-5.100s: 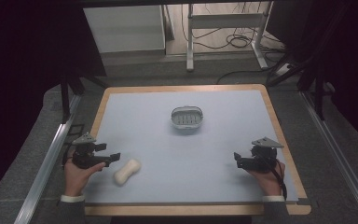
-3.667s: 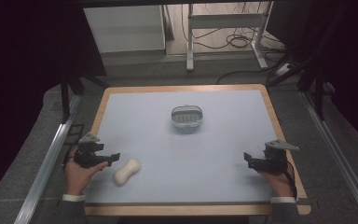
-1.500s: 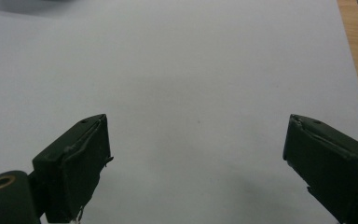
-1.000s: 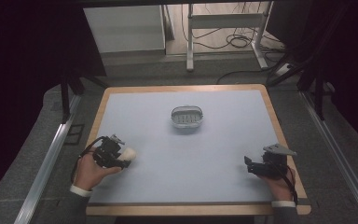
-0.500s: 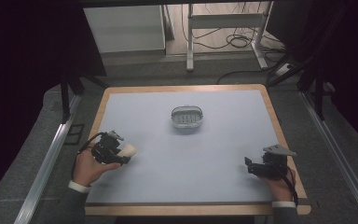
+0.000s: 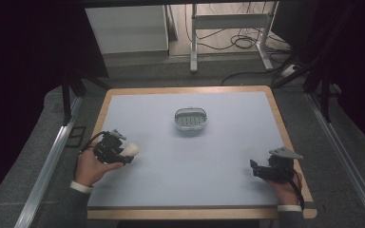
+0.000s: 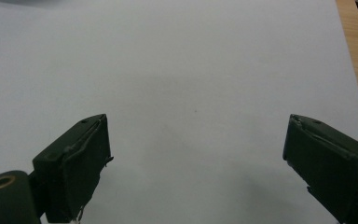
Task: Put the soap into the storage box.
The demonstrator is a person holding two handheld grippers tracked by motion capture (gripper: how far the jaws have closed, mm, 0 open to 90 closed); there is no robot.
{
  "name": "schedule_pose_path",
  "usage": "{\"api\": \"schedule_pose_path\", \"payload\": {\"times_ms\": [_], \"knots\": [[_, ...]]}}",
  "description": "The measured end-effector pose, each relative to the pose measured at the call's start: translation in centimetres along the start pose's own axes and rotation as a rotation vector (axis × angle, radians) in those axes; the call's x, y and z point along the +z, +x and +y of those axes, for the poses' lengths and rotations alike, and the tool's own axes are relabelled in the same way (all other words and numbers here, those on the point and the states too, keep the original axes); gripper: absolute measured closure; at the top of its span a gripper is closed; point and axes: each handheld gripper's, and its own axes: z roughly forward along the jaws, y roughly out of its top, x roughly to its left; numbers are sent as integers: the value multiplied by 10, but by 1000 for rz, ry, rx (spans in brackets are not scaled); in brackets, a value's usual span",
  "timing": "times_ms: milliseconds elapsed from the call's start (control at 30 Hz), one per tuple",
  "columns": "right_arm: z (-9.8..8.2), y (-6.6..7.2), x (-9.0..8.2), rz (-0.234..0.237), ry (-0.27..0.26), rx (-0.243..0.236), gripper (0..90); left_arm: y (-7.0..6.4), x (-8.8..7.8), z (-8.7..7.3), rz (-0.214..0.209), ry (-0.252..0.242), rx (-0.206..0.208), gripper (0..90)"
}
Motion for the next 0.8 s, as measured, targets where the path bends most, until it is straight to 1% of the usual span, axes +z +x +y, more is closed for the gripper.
{"api": "schedule_pose_path", "payload": {"times_ms": [200,300,467,533,567,600,800], "knots": [[0,0,0,-4,5,-1,70,-1,-1,8,1,-8,14,497],[0,-1,0,-15,2,6,70,-1,-2,12,2,-13,19,497],[-1,-2,-1,-18,-2,16,70,0,-3,18,3,-15,31,497],[-1,-2,-2,-19,-1,14,70,0,-4,19,2,-22,27,497],[0,-2,-2,-19,-2,11,70,0,-5,21,-1,-27,35,497],[0,-1,-2,-18,-3,9,70,0,-4,22,-4,-32,29,497],[0,1,-1,-13,-1,5,70,3,-3,27,-7,-29,38,497]]}}
